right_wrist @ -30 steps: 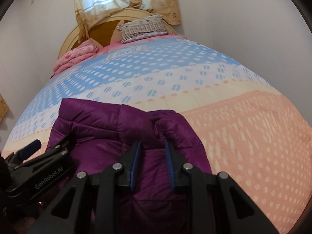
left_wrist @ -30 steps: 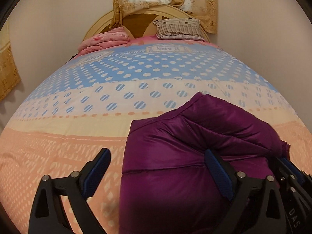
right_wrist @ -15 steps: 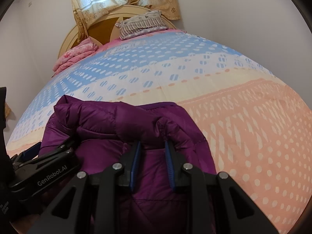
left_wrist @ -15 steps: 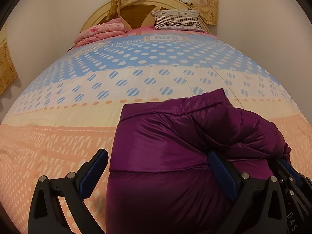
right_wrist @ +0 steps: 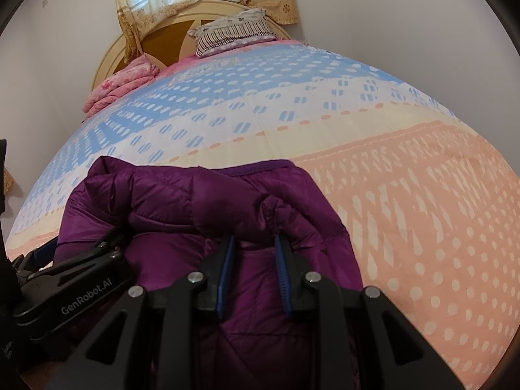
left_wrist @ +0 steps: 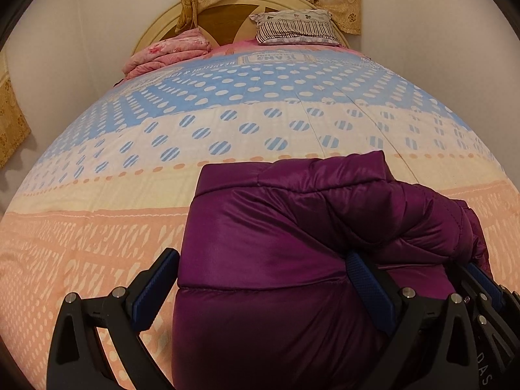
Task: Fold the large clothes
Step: 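Grasp the jacket with the right gripper while the left gripper holds it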
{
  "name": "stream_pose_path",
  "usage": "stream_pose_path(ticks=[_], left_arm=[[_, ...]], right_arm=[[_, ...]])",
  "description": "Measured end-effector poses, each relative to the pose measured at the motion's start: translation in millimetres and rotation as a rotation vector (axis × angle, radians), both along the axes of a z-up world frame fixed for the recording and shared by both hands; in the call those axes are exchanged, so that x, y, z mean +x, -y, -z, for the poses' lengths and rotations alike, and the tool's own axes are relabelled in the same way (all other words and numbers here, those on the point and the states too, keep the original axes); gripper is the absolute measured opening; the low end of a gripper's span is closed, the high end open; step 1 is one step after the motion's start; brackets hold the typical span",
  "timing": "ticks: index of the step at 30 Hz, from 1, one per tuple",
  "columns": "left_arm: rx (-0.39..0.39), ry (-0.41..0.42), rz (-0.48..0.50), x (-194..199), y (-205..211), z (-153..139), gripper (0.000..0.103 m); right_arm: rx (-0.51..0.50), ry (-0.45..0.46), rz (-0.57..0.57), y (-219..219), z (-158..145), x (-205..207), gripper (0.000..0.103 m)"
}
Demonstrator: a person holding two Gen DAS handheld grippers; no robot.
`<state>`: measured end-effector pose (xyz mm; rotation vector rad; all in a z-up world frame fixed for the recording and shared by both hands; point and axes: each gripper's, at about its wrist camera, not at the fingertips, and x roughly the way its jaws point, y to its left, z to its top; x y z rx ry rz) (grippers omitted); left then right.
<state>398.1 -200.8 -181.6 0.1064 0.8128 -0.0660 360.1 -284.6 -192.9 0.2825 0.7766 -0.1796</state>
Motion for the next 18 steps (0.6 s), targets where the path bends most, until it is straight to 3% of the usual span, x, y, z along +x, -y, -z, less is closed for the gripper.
stream_pose_path(ticks=[18], left_arm=[[0.017,0.003,-0.002,-0.2,1.5,1.8,0.102]], right_arm=[[-0.03,-0.033,-0.001,-2.7,5.8,5.8,0.026]])
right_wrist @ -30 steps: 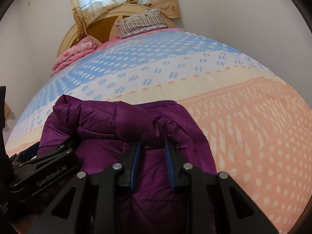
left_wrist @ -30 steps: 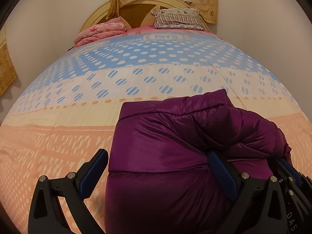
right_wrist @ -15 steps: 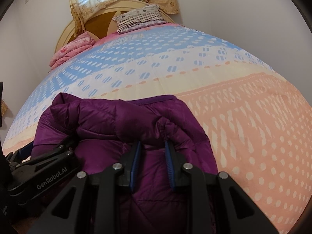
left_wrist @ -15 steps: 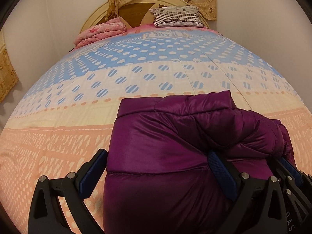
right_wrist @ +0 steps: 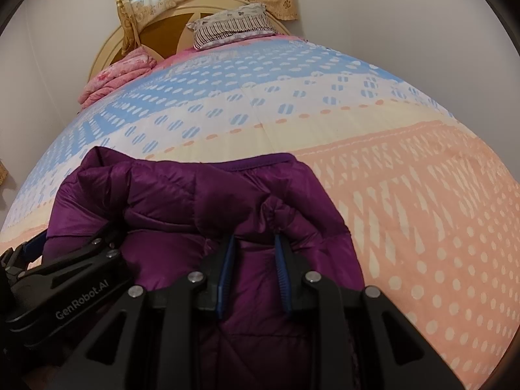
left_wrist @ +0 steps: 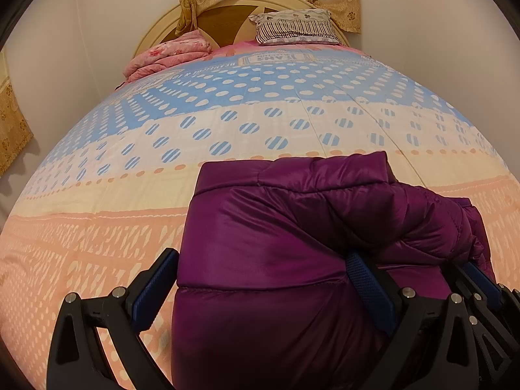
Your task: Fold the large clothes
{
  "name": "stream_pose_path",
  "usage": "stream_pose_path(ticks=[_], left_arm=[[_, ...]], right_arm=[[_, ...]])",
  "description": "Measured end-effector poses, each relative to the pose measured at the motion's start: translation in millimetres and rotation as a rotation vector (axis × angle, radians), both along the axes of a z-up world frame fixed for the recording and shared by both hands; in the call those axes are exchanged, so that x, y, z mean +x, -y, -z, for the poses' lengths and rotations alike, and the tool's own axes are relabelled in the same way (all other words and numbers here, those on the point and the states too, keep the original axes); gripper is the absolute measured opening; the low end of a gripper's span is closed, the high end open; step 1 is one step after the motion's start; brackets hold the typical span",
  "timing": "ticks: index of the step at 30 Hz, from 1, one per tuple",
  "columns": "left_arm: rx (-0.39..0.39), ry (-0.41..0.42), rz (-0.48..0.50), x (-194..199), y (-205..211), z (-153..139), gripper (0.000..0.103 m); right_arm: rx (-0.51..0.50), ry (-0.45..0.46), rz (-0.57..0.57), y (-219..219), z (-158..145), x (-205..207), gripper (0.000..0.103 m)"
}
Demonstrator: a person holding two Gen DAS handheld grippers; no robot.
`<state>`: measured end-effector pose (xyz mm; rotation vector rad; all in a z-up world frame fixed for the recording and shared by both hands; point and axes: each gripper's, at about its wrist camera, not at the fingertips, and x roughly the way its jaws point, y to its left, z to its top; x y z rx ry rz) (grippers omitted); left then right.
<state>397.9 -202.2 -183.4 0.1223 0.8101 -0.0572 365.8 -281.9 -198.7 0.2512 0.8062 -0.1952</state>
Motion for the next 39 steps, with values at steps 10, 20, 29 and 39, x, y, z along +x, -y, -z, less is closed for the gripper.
stream_pose_path(ticks=[10,20,29,39], left_arm=[[0.002,0.002,0.0,-0.1,0.4,0.1,0.102],[-0.003,0.01,-0.003,-2.3,-1.3,3.7,0.102],[0.004,0.011,-0.003,-3.0,-0.8,2.7,0.102],[0.008,0.012,-0.005,-3.1,-0.4,2.9,0.102]], right_arm=[[-0.004,-0.003,0.001,0.1,1.2,0.7,0.026],[-0.005,0.001,0.001,0.1,1.1,1.4,0.026],[-0.008,0.002,0.002,-0.3,1.1,1.9,0.026],[-0.009,0.003,0.002,-0.1,1.4,1.5,0.026]])
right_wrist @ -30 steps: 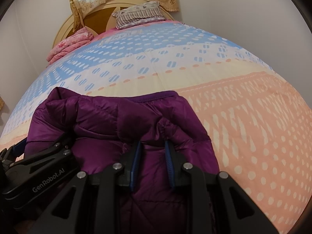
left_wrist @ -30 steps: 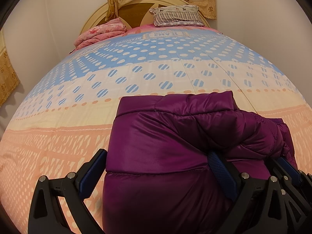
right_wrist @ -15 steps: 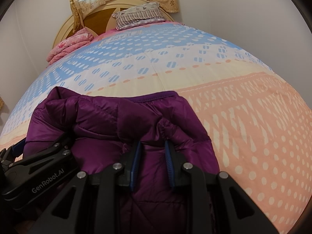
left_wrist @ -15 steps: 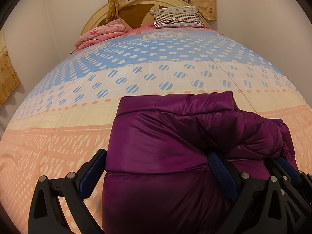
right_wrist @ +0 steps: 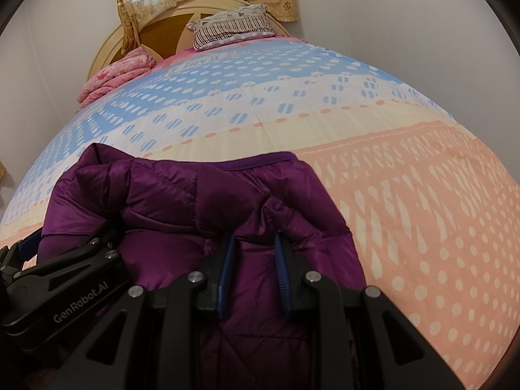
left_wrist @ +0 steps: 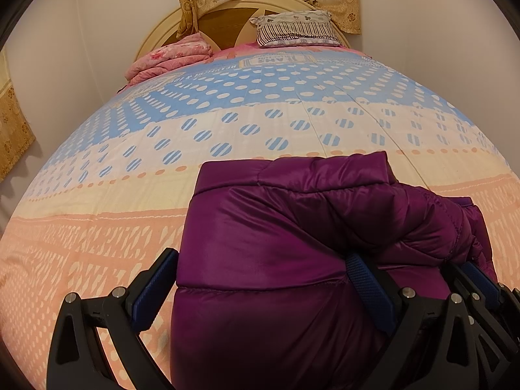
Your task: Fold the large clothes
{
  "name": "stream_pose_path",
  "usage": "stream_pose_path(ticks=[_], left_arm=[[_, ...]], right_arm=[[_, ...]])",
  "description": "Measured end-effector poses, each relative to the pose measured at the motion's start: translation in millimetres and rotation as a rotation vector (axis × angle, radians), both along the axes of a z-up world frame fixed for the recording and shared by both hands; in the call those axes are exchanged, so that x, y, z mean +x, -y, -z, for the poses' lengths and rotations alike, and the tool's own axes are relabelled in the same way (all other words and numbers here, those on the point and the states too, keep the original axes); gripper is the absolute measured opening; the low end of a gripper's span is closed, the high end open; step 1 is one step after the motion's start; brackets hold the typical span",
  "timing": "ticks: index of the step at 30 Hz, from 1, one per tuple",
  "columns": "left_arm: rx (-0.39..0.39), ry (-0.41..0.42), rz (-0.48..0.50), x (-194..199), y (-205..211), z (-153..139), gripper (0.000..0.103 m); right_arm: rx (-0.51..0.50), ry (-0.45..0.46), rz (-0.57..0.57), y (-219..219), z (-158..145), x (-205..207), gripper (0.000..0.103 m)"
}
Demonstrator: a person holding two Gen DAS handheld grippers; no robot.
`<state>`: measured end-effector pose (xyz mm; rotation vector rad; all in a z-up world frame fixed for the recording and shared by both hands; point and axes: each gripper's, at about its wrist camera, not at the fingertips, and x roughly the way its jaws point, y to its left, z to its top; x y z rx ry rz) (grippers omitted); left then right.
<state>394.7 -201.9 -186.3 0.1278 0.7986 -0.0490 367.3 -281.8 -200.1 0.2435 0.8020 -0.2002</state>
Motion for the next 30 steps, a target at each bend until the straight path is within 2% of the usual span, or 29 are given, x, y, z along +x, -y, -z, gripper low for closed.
stream_pose_path(ticks=[5,9,11,13,14,15,17,18,21,30], left_arm=[[-0.009,-0.014,0.004,1,-3,-2,0.102],[-0.083,-0.077,0.043,-7,-18,-13,0.102],[-0.134,-0.057,0.053,-28,-33,-27,0.102],[-0.196,-0.006,0.072,-52,-50,-38,0.102],[-0.208,0.014,0.077,-59,-55,-38,0.102],[-0.201,0.019,0.075,-62,-56,-35,0.102],[-0.169,-0.033,0.075,-55,-51,-20,0.102],[-0.191,-0.048,0.083,-52,-52,-13,0.102],[-0.213,-0.047,0.08,-48,-54,-8,0.102],[-0.164,-0.013,0.067,-46,-41,-2,0.102]], right_arm=[[-0.002,-0.002,0.0,0,0,0,0.026],[0.001,-0.01,-0.025,2,-6,-2,0.028],[0.021,0.019,-0.048,2,-17,-16,0.032],[0.045,0.081,-0.055,5,-30,-36,0.046],[0.041,0.114,-0.052,6,-34,-47,0.05],[0.029,0.129,-0.044,6,-35,-52,0.054],[0.009,0.099,-0.036,9,-22,-51,0.054],[0.006,0.094,-0.035,11,-16,-50,0.055],[-0.006,0.109,-0.03,13,-11,-49,0.057],[0.01,0.099,-0.022,13,-4,-47,0.059]])
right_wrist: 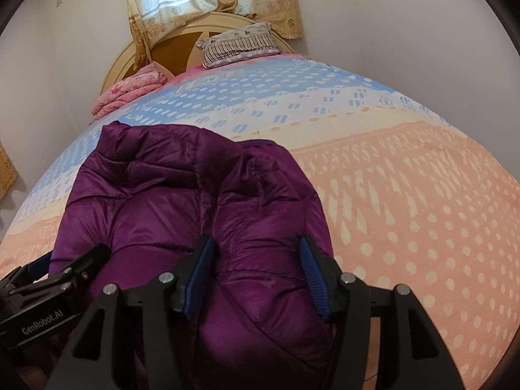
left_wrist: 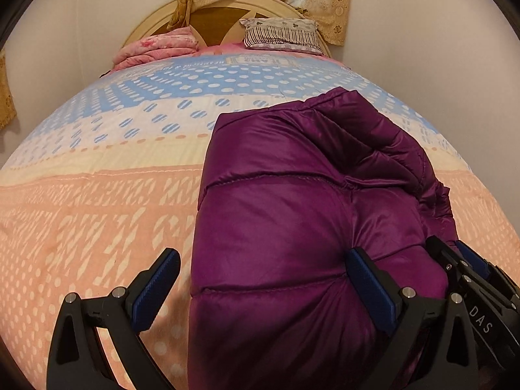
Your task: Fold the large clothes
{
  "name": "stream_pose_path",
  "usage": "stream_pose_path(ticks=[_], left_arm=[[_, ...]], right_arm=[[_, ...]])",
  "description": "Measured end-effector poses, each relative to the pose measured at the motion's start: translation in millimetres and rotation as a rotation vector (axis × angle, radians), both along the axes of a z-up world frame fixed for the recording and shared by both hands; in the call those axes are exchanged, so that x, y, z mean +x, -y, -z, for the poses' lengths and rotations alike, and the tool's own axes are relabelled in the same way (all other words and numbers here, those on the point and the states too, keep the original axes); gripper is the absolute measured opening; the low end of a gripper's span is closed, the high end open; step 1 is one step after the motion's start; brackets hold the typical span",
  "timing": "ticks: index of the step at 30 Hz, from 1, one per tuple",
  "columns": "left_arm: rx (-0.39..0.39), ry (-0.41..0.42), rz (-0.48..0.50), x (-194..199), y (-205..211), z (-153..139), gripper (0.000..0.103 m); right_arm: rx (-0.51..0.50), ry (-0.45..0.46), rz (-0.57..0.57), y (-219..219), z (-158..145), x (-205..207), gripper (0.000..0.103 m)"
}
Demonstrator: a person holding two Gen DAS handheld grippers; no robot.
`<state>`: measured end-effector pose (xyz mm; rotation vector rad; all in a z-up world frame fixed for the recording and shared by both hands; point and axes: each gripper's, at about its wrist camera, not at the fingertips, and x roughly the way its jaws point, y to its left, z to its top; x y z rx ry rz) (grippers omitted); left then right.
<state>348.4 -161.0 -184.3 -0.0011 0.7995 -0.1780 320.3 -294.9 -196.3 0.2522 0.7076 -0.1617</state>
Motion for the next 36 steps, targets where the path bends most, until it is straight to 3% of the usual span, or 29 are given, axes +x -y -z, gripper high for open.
stream_pose_path(ticks=[27,31,33,36], left_arm=[[-0.009,-0.011,-0.001,0,5,4,0.102],[-0.041,-0.048,0.031,-3,0,0,0.102],[-0.043,-0.049,0.039,-10,-10,-8,0.102],[-0.037,0.026,0.016,-29,-35,-22,0.102]], right_arm=[[-0.007,-0.008,0.001,-2,4,2,0.06],[-0.01,-0.014,0.003,1,4,1,0.062],[-0.012,0.01,-0.01,3,-2,-6,0.062],[-0.034,0.103,0.002,9,-15,-29,0.062]])
